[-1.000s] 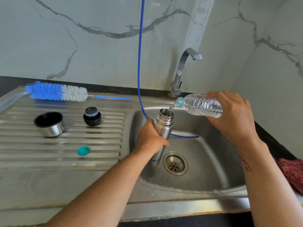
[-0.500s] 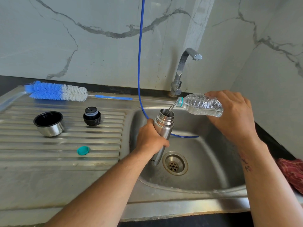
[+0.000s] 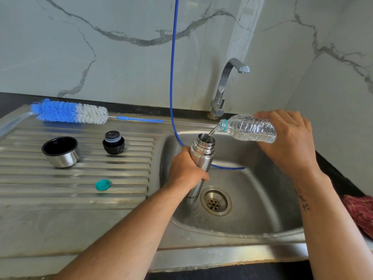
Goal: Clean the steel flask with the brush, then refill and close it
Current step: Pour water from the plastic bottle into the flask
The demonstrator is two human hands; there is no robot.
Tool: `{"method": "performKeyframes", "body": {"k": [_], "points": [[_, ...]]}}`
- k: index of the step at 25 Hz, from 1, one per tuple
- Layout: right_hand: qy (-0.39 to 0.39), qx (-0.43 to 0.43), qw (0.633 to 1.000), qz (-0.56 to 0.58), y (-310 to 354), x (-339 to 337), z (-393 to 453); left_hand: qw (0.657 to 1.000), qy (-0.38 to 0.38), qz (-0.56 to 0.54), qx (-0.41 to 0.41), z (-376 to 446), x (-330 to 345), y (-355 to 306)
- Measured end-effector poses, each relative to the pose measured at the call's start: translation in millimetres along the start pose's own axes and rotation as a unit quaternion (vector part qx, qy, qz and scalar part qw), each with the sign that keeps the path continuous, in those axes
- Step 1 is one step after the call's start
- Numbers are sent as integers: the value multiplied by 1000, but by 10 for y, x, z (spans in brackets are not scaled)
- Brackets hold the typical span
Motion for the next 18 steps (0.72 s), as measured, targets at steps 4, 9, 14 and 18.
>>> {"method": "performKeyframes", "body": {"k": [4,9,14,18], "points": [[-3,1,1000,-3,-13,3,3,1000,-6,5,-2,11,5,10],[4,3,1000,-3,-20,7,5,1000,-6,4,0,17,11,19],[-1,3,1000,-1,-10,-2,1,1000,-6,2,1,17,12,15],[-1,4,1000,-1,-1,-13,2,1000,-3,-3,3,20,17,14]]}}
Point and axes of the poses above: each hand's wrist, its own z-axis towards the middle knuckle, its own x-axis out of the palm, y = z × x, the point moved 5 cm from there along z, towards the middle knuckle, and after that the axes turned 4 degrees about y, right-handed, at the moved point
